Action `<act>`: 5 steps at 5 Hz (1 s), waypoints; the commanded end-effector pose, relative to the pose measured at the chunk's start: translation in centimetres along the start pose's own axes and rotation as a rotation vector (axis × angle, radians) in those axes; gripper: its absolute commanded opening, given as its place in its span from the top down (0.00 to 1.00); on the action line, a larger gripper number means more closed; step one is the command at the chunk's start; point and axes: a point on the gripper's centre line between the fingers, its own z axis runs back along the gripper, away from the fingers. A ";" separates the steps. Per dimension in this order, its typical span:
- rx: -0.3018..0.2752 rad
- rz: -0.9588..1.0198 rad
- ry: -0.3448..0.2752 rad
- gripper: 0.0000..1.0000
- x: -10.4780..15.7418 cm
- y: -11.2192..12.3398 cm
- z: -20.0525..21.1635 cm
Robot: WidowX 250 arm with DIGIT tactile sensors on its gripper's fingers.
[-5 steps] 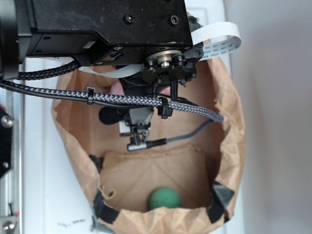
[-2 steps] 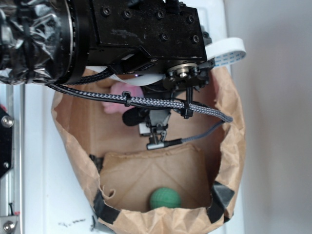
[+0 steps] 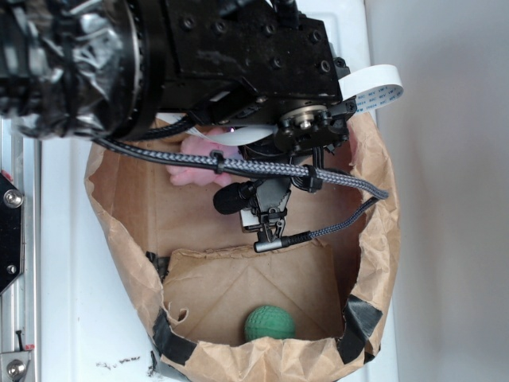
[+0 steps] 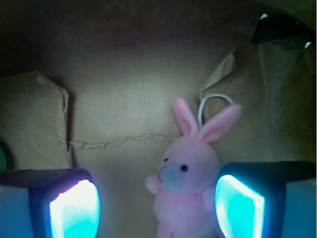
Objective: Grab the pink bunny.
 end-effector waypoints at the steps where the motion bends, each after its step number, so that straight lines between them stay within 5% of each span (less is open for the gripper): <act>1: 0.021 0.035 -0.014 0.00 0.3 1.9 0.3; 5: -0.021 -0.028 0.007 0.00 -2.6 2.6 -0.5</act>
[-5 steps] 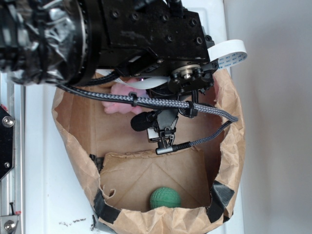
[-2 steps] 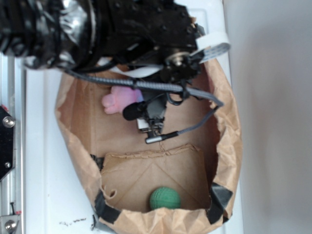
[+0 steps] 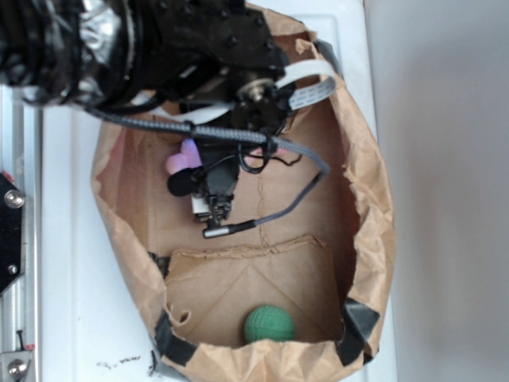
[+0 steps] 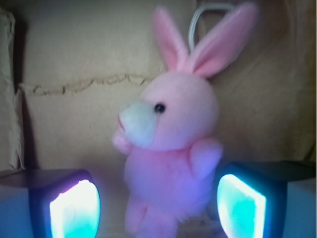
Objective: Grab the pink bunny.
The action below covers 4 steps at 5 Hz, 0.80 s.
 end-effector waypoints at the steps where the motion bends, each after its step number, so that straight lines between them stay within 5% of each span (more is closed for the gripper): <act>1: 0.016 0.008 -0.104 0.00 1.2 0.4 2.4; 4: 0.067 -0.010 -0.144 0.00 1.7 -1.3 0.4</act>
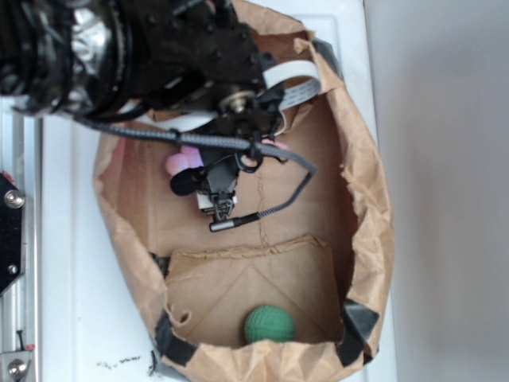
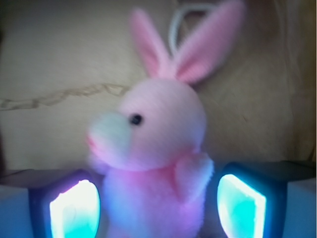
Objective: Grab the pink bunny.
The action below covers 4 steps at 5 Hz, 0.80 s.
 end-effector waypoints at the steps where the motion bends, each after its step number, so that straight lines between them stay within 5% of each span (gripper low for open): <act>1: 0.004 -0.021 -0.060 0.00 0.8 -0.6 1.6; 4: 0.021 -0.033 -0.043 0.00 -0.1 -1.1 0.3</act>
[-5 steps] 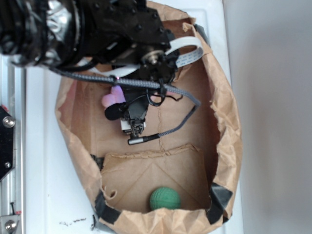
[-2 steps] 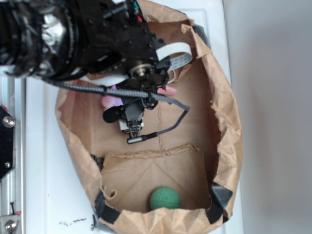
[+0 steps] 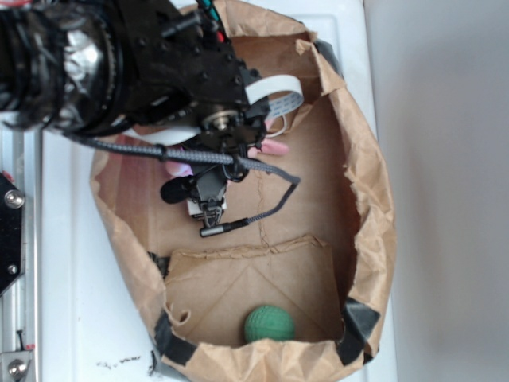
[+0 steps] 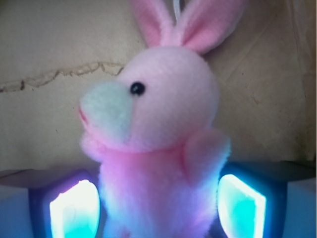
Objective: Grab the pink bunny.
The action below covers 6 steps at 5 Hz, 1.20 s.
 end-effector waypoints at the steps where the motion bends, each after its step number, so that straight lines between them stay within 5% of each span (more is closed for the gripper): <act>1: 0.003 -0.027 -0.038 0.00 1.1 -0.6 0.9; 3: 0.007 -0.025 -0.026 0.00 0.9 -0.7 0.9; 4: 0.002 -0.013 -0.021 1.00 1.3 -0.5 0.8; 6: 0.001 0.000 -0.030 1.00 1.8 -0.1 1.1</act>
